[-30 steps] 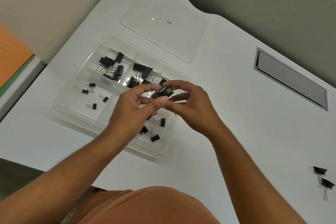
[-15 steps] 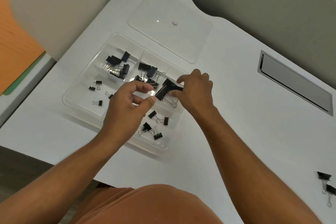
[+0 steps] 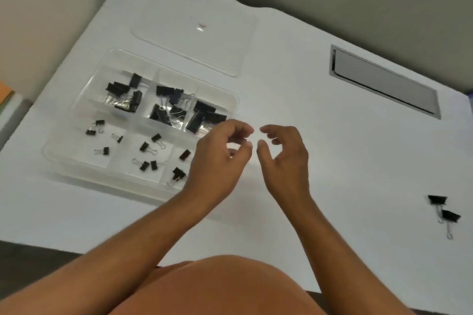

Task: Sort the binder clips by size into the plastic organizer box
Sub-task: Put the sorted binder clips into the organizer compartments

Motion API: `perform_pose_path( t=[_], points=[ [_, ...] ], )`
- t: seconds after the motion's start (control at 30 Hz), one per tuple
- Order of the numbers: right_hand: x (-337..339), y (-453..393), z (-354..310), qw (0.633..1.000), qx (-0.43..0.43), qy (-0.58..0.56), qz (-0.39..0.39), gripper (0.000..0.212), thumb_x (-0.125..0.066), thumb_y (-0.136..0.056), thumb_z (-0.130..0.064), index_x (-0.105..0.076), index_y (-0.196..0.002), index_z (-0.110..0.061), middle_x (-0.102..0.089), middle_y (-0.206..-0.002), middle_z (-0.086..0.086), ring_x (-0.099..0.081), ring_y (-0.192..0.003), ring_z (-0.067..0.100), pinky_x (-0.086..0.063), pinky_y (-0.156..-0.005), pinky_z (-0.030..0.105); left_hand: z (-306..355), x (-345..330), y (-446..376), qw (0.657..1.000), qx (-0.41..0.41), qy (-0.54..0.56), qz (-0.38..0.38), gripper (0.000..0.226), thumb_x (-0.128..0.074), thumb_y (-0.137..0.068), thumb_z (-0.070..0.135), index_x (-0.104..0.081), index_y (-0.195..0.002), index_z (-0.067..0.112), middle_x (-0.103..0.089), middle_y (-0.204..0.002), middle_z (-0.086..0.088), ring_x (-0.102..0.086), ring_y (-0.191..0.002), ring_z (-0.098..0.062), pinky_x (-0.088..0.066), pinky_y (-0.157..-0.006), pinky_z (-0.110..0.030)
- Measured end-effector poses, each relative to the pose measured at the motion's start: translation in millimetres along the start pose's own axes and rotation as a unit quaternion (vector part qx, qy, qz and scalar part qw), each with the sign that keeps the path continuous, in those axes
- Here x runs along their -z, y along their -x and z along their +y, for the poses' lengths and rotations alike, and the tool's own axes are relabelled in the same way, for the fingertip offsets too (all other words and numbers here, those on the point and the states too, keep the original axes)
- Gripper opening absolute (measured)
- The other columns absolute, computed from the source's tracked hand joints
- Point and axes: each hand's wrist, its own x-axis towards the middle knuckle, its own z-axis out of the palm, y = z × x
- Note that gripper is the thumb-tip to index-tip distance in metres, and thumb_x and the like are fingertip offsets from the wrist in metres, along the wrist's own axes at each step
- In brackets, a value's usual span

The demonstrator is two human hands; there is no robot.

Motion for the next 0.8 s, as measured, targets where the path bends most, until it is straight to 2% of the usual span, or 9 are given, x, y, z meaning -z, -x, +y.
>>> perform_pose_path(
  t=[0.03, 0.1, 0.2, 0.3, 0.37, 0.57, 0.7, 0.8],
  points=[
    [8.3, 4.1, 6.6, 1.000, -0.004, -0.001, 0.011, 0.026, -0.062, -0.094, -0.024, -0.066, -0.116, -0.036, -0.059, -0.114, -0.017, -0.058, -0.107, 0.002, -0.053, -0.092, 0.050, 2.9, -16.7, 0.9, 1.000, -0.017, -0.008, -0.024, 0.020, -0.067, -0.098, 0.015, -0.069, -0.114, 0.025, -0.070, -0.111, 0.014, -0.066, -0.108, -0.002, -0.057, -0.082, -0.016],
    [28.0, 10.1, 23.4, 0.999, -0.006, 0.005, 0.038, 0.029, -0.058, -0.092, -0.023, -0.064, -0.116, -0.038, -0.059, -0.115, -0.016, -0.057, -0.110, 0.005, -0.051, -0.096, 0.051, 6.6, -51.1, 2.1, 0.996, -0.052, -0.038, -0.069, 0.020, -0.065, -0.099, 0.018, -0.069, -0.117, 0.026, -0.068, -0.115, 0.015, -0.064, -0.112, -0.002, -0.057, -0.086, -0.018],
    [62.6, 17.4, 59.2, 0.995, -0.015, 0.061, 0.077, 0.034, -0.057, -0.093, -0.019, -0.066, -0.123, -0.031, -0.060, -0.120, -0.010, -0.054, -0.115, 0.011, -0.041, -0.101, 0.037, 7.7, -102.0, 1.8, 0.982, -0.104, -0.098, -0.121, 0.022, -0.061, -0.102, 0.026, -0.066, -0.123, 0.028, -0.064, -0.123, 0.018, -0.060, -0.118, -0.001, -0.056, -0.097, -0.028],
    [101.2, 22.0, 100.2, 0.987, -0.044, 0.100, 0.121, 0.033, -0.064, -0.095, -0.016, -0.067, -0.126, -0.029, -0.059, -0.123, -0.009, -0.052, -0.117, 0.013, -0.031, -0.100, 0.028, 11.6, -153.6, 1.0, 0.964, -0.148, -0.156, -0.155, 0.023, -0.060, -0.103, 0.033, -0.063, -0.125, 0.032, -0.060, -0.126, 0.023, -0.056, -0.115, 0.004, -0.050, -0.097, -0.022],
    [129.1, 26.8, 130.8, 0.981, -0.063, 0.098, 0.153, 0.032, -0.066, -0.095, -0.016, -0.067, -0.125, -0.029, -0.059, -0.123, -0.009, -0.053, -0.116, 0.013, -0.032, -0.101, 0.028, 14.7, -191.3, 2.8, 0.951, -0.175, -0.187, -0.173, 0.023, -0.060, -0.103, 0.033, -0.062, -0.126, 0.033, -0.058, -0.128, 0.023, -0.054, -0.115, 0.005, -0.048, -0.096, -0.020],
    [225.1, 54.3, 240.5, 0.960, -0.136, 0.102, 0.223, 0.032, -0.068, -0.094, -0.016, -0.067, -0.124, -0.028, -0.060, -0.123, -0.008, -0.054, -0.116, 0.016, -0.034, -0.100, 0.030, 17.1, -316.8, 21.5, 0.908, -0.225, -0.251, -0.249, 0.029, -0.062, -0.100, 0.029, -0.058, -0.129, 0.034, -0.052, -0.134, 0.022, -0.053, -0.125, -0.002, -0.049, -0.100, -0.025],
    [284.9, 71.9, 317.6, 0.942, -0.190, 0.087, 0.262, 0.033, -0.070, -0.094, -0.013, -0.068, -0.124, -0.025, -0.061, -0.125, -0.004, -0.053, -0.118, 0.020, -0.043, -0.101, 0.037, 16.2, -407.8, 31.4, 0.859, -0.270, -0.301, -0.314, 0.036, -0.063, -0.100, 0.030, -0.055, -0.135, 0.032, -0.049, -0.143, 0.015, -0.049, -0.133, -0.006, -0.045, -0.099, -0.022],
    [321.2, 74.9, 366.0, 0.933, -0.222, 0.085, 0.269, 0.034, -0.071, -0.093, -0.013, -0.067, -0.126, -0.024, -0.060, -0.127, -0.001, -0.052, -0.115, 0.020, -0.052, -0.094, 0.041, 16.1, -474.3, 32.1, 0.813, -0.290, -0.347, -0.366, 0.045, -0.064, -0.100, 0.031, -0.050, -0.143, 0.031, -0.041, -0.153, 0.009, -0.044, -0.139, -0.013, -0.043, -0.101, -0.022]
  ],
)
